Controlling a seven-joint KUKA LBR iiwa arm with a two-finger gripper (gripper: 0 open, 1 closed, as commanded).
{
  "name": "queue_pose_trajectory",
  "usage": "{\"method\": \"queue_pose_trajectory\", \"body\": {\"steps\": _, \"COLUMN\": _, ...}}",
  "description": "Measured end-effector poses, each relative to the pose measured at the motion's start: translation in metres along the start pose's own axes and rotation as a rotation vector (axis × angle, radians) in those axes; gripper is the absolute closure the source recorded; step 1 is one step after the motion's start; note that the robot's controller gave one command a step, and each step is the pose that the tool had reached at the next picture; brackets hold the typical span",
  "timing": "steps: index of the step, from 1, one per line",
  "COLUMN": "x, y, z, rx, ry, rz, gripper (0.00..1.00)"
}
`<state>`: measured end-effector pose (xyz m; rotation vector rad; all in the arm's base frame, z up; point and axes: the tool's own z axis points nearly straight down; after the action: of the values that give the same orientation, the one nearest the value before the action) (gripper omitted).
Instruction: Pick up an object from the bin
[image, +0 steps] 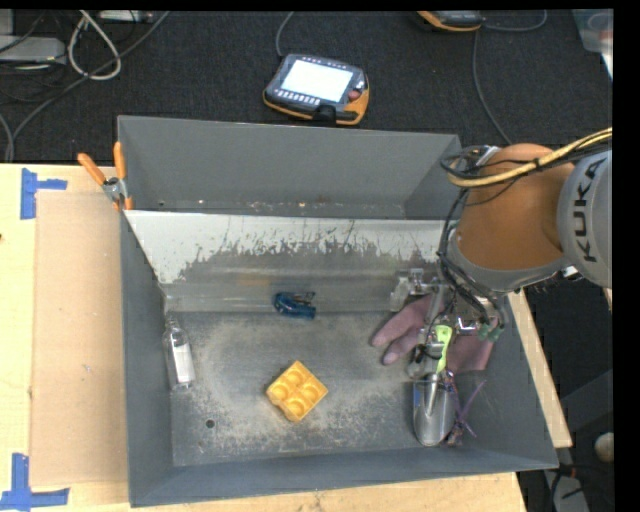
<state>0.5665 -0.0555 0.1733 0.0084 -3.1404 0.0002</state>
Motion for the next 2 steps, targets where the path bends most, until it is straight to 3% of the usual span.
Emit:
{"method": "queue_pose_trajectory", "body": {"steps": 1, "x": 0.0, "y": 0.0, "z": 0.0, "rx": 0.0, "ry": 0.0, "rz": 0.0, "gripper": 0.0}}
{"method": "queue_pose_trajectory", "body": {"steps": 2, "x": -0.028, "y": 0.022, "z": -0.083, "rx": 0.0, "ry": -0.01, "rz": -0.017, "gripper": 0.0}}
